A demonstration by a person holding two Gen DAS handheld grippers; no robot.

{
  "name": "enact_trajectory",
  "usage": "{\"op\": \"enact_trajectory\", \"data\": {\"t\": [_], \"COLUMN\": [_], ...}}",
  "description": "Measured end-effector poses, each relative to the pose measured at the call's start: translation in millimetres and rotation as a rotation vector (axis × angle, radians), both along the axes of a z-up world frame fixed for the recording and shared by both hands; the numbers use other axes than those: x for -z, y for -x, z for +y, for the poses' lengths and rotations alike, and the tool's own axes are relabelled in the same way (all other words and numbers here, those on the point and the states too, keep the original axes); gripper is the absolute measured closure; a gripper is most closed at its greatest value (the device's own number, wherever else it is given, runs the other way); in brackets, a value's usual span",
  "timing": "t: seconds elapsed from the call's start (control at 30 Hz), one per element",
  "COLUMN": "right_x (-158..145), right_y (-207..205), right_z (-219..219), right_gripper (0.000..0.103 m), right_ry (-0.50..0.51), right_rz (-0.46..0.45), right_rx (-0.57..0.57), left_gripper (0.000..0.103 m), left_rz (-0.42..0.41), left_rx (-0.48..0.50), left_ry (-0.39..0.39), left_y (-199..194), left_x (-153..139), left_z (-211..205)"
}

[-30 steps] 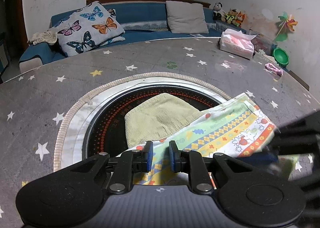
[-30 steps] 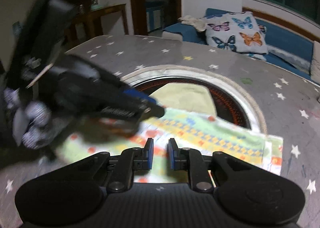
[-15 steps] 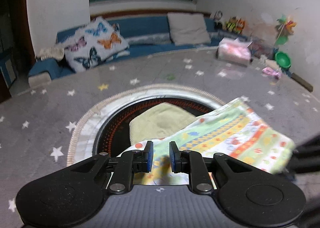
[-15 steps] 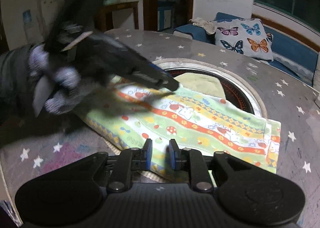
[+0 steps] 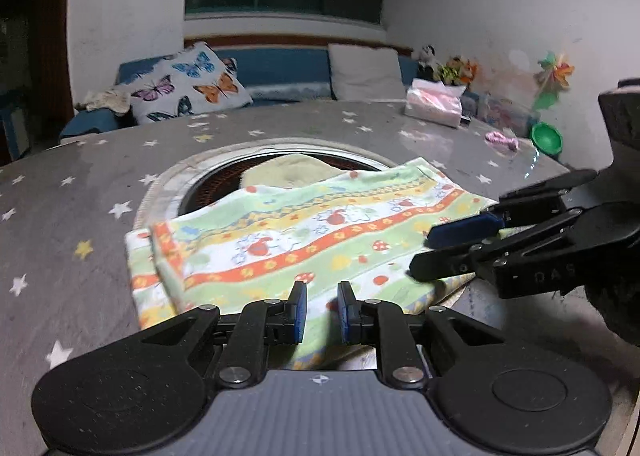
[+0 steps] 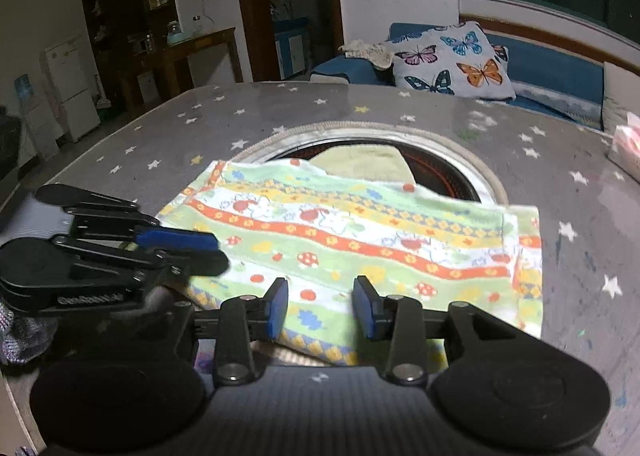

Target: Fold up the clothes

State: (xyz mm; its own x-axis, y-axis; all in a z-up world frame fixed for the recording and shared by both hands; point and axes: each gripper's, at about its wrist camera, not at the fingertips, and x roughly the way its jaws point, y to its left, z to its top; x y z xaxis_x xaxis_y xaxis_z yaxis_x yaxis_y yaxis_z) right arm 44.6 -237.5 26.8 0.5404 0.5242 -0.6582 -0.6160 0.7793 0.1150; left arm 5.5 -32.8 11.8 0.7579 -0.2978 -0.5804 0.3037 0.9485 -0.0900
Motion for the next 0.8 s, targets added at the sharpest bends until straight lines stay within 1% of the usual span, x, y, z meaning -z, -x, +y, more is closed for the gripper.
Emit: {"op": "enact_trajectory", "data": {"t": [0.27, 0.37, 0.43, 0.5, 0.53, 0.8], "right_x": [-0.4, -1.3, -1.9, -1.9, -1.8, -3.5], "right_y": [5.4, 7.1, 8.2, 7.5, 7.0, 0.6], "right_z": [-7.7, -10.8, -12.9, -19.5, -23.4, -55.2], "right_gripper": [0.065, 0.064, 0.063, 0.063, 0.063, 0.063], "right_ry": [-0.012, -0.017, -0.021, -0.027, -0.03, -0.058], "right_rz": [0.001, -0.001, -0.002, 0.002, 0.004, 0.009], "right_rx": [0.012, 0.016, 0.019, 0.039, 0.051, 0.155], "left_gripper": [0.085, 0.084, 0.084, 0.084, 0.084, 0.084], "left_rz": [-0.012, -0.008, 0.001, 0.011, 0.017, 0.01], "left_rx": [-0.032, -0.051, -0.073, -0.093, -0.095, -0.087], "left_ry": [0.063, 0.062, 0.071, 0.085, 0.105, 0.095], "left_y": [14.8, 20.4, 20.5, 20.7, 21.4, 24.5], "left_x": [3.4, -1.8, -0.2, 1.7, 3.9, 3.6], "left_z": [16.9, 22.5, 30.4, 38.4, 42.0, 42.8]}}
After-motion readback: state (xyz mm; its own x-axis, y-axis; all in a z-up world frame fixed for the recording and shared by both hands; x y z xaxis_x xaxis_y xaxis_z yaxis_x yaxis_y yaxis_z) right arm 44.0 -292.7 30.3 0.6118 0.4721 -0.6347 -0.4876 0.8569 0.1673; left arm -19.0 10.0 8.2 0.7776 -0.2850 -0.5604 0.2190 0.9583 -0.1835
